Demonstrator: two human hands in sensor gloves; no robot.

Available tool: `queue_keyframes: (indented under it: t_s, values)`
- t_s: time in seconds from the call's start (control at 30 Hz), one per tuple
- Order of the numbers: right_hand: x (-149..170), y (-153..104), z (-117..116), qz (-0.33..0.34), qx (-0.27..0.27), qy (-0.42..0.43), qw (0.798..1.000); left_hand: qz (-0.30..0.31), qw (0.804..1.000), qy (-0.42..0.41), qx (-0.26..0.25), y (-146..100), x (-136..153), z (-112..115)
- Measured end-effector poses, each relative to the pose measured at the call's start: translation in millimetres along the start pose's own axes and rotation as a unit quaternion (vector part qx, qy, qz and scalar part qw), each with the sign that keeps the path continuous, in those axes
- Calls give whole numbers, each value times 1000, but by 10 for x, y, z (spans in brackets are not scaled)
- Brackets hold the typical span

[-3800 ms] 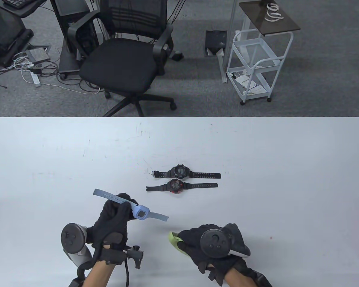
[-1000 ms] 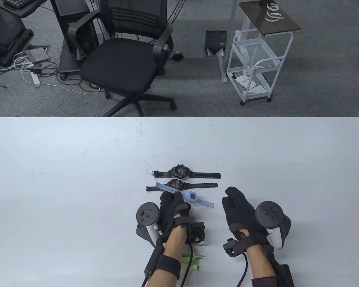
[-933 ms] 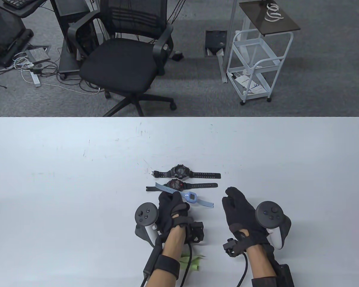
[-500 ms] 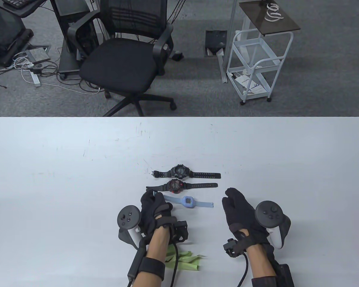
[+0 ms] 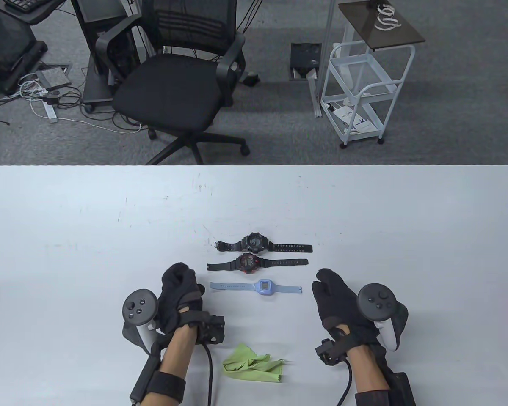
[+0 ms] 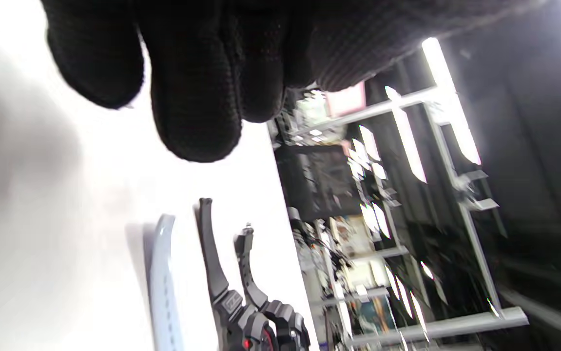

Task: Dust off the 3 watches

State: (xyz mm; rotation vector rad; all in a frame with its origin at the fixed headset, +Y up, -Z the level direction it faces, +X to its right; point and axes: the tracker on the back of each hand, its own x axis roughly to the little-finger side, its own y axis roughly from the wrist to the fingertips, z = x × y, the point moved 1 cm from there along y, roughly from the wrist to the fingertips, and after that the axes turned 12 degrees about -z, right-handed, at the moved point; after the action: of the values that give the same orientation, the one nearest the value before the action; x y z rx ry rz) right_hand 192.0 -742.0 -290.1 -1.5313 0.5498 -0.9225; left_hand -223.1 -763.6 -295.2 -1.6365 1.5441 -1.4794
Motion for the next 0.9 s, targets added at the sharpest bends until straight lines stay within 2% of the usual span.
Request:
queue_keyframes:
  t_s: [0.1,0.17,0.27,0.37,0.47,0.53,0.6,0.9]
  values:
    - [-88,-32,-31,26,-4,-16,1000,113,986,119,20,-112,-154,-65]
    - [-170,-68,-56,46,-7,-35,998,190,961,192,62,-218,-235,-63]
    - [-277,-130,-94,77,-10,-55,995,250,931,254,76,-349,-279,-52]
    - [-370,-200,-153,115,-25,-77,990,300,908,278,95,-425,-288,-17]
    - [-405,-233,-216,130,-38,-105,985,319,886,311,127,-453,-292,34]
    - [-404,-230,-258,127,-47,-130,982,329,870,344,128,-471,-316,38]
    - [-387,-204,-294,124,-53,-146,980,337,863,354,126,-489,-348,25]
    - [-315,-127,-329,106,-60,-165,979,330,866,350,136,-432,-378,-8]
